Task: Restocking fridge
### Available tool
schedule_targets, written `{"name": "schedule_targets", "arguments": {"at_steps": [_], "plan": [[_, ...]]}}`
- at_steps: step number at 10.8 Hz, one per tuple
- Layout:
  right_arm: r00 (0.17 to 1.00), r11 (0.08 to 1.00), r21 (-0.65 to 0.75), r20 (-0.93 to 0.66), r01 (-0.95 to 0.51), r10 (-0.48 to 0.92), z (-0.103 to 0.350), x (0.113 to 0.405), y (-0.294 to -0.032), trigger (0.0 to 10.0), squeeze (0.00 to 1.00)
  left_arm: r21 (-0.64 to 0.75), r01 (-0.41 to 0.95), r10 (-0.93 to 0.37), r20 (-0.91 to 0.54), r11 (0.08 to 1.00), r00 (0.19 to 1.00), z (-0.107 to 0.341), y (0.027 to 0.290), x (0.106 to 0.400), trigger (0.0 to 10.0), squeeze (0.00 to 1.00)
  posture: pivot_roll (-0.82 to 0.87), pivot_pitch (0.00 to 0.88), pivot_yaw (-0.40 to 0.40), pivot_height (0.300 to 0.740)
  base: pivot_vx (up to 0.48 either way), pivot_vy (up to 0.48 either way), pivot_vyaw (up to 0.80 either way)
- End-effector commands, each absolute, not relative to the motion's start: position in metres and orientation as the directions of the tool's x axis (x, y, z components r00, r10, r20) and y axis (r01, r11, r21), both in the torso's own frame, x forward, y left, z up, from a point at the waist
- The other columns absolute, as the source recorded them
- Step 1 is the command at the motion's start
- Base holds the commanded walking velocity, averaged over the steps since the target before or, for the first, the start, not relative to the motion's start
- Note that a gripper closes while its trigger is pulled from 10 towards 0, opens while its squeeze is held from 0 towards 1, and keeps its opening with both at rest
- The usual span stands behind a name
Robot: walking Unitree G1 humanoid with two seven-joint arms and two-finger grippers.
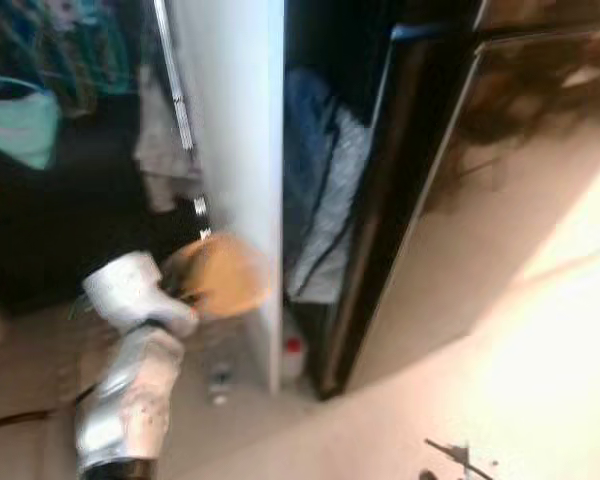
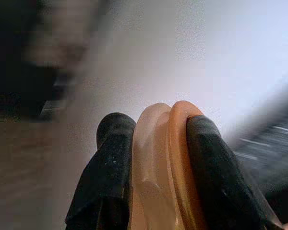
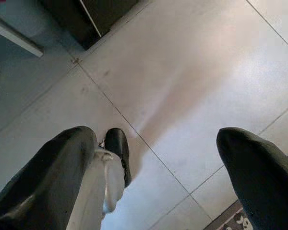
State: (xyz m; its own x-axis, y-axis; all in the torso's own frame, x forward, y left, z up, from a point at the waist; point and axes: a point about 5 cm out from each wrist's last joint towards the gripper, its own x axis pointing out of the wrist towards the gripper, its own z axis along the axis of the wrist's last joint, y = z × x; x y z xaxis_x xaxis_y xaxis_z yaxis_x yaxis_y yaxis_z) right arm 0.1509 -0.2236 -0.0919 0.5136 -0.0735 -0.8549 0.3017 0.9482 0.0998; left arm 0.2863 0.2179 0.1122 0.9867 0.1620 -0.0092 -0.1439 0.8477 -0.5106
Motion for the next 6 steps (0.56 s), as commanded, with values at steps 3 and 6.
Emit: {"name": "schedule_targets", "arguments": {"at_steps": [3,6], "plan": [[0.507,0.943,0.105,-0.859,0.315,-0.074,-0.093,0.149,-0.222,10.0,0.0,-0.427,-0.397,0.358,-0.173,0.812,0.918,0.074,0.261,0.269,10.0,0.0,0.13,0.047,-0.011,0.74,0.0,0.0,0.0],[0.51,0.937,0.086,-0.854,0.339,-0.106,-0.093,0.149,-0.224,10.0,0.0,-0.315,-0.45,0.258,-0.498,0.835,0.828,-0.003,0.266,0.25,10.0,0.0,0.12,0.048,-0.005,0.74,0.0,0.0,0.0]]}}
